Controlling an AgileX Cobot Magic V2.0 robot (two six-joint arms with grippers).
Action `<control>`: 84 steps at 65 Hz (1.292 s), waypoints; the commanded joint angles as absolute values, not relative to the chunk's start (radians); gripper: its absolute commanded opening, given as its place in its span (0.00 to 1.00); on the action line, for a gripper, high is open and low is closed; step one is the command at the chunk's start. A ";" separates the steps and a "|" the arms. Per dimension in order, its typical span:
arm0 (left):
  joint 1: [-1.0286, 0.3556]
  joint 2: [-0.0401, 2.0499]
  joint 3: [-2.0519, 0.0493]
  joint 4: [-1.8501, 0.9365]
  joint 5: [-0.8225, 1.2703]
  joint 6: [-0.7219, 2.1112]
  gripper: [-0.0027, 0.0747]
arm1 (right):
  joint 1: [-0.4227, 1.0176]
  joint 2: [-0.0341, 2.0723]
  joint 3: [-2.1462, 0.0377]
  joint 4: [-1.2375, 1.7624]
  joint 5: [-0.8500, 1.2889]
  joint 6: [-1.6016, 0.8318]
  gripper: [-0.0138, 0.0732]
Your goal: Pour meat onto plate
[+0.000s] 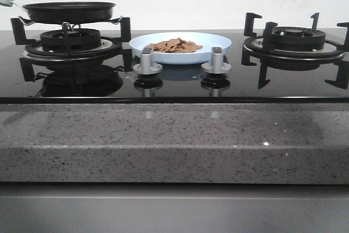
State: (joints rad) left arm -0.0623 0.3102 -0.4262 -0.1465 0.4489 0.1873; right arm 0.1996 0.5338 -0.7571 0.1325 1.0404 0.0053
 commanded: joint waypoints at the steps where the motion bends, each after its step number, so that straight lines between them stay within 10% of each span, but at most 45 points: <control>1: -0.041 0.217 -0.343 -0.156 0.253 0.187 0.01 | 0.194 0.538 -0.784 0.129 0.989 0.000 0.08; 26: -0.026 -0.016 -0.024 -0.226 0.009 0.187 0.01 | 0.194 0.538 -0.784 0.129 0.990 0.000 0.08; 84: -0.059 -0.022 0.010 -0.109 -0.115 0.049 0.01 | 0.194 0.538 -0.784 0.129 0.989 0.000 0.08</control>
State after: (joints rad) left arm -0.0623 -0.0029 0.0011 -0.1089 -0.0313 0.0586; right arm 0.1996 0.5338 -0.7571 0.1325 1.0423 0.0053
